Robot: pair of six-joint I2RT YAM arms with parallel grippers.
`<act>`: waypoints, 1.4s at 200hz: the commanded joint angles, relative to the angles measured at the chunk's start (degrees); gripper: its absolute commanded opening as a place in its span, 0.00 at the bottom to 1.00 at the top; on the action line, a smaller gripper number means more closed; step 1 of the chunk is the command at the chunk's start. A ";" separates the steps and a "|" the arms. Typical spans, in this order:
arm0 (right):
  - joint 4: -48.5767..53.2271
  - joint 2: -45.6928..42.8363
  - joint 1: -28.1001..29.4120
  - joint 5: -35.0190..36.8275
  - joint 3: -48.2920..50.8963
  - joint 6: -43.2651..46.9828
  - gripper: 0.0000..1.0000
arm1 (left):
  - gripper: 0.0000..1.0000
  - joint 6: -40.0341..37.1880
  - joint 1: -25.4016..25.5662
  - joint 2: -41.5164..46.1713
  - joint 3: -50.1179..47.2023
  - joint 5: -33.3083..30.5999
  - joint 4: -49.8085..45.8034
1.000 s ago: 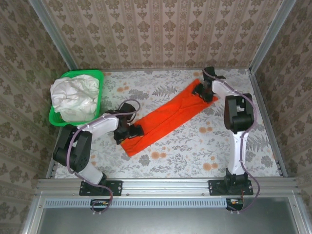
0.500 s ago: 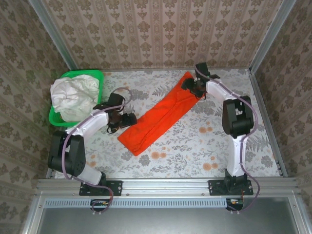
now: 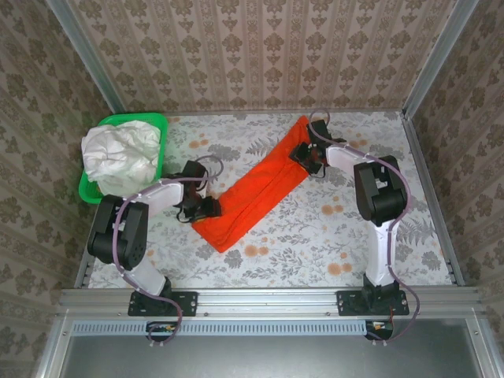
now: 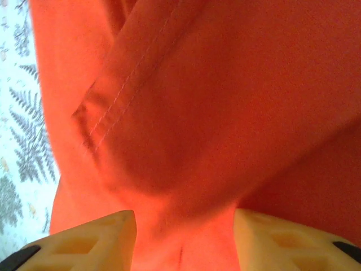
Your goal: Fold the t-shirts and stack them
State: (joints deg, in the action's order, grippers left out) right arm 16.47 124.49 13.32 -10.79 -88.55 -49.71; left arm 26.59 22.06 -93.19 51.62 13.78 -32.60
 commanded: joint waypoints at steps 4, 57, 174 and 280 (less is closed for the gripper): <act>3.33 5.25 0.02 0.21 -6.37 0.12 0.48 | 0.49 2.26 3.61 1.33 -3.18 1.69 -3.12; 11.18 17.58 2.21 -3.20 -26.12 0.33 0.50 | 0.54 7.68 14.07 3.24 -8.24 3.79 1.78; 19.40 18.13 4.68 -8.98 -45.66 21.26 0.69 | 0.89 3.19 16.41 11.43 -2.82 -3.03 3.94; -1.76 -21.40 13.07 -3.21 15.26 32.70 0.76 | 0.48 7.68 10.73 15.41 -14.13 3.90 7.81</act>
State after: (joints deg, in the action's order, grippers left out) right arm 17.39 107.31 25.82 -16.73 -78.00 -21.47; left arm 32.67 31.57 -77.97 39.27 16.49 -25.23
